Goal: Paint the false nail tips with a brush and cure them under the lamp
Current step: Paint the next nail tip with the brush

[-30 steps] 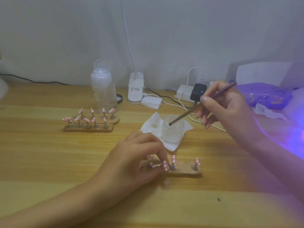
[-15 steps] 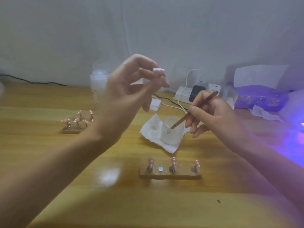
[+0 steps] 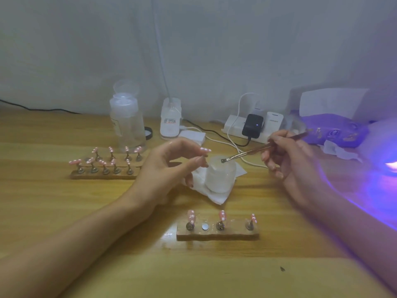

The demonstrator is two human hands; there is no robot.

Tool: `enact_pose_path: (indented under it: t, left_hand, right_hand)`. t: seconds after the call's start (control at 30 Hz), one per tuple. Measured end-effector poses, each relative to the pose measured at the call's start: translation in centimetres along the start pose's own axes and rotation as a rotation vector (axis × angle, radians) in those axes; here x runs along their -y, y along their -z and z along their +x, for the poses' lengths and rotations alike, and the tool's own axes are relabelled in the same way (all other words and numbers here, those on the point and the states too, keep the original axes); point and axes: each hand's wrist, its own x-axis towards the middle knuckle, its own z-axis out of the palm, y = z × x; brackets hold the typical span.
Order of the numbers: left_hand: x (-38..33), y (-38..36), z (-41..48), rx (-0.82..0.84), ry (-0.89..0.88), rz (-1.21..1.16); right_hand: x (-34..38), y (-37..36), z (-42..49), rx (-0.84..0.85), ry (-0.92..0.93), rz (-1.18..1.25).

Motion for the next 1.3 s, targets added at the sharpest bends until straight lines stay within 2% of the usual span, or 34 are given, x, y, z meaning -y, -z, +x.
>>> enact_pose_path:
  t: [0.13, 0.33, 0.57, 0.9, 1.03, 1.3]
  left_hand:
    - [0.4, 0.1, 0.2, -0.022, 0.0, 0.1]
    - [0.9, 0.2, 0.5, -0.023, -0.162, 0.388]
    - [1.3, 0.2, 0.7, -0.009, -0.16, 0.376]
    - [1.4, 0.2, 0.3, 0.011, -0.172, 0.469]
    - [1.3, 0.0, 0.2, 0.022, -0.204, 0.528]
    - [1.1, -0.1, 0.0, 0.022, -0.195, 0.497]
  right_hand:
    - [-0.6, 0.0, -0.2, -0.029, -0.041, 0.077]
    - [-0.7, -0.3, 0.0, -0.064, -0.073, 0.156]
    - [-0.8, -0.9, 0.0, -0.093, -0.084, 0.147]
    - [-1.3, -0.9, -0.6, 0.021, -0.054, 0.198]
    - [-1.3, -1.0, -0.7, 0.026, -0.054, 0.157]
    - [-1.2, -1.4, -1.0, 0.023, -0.016, 0.094]
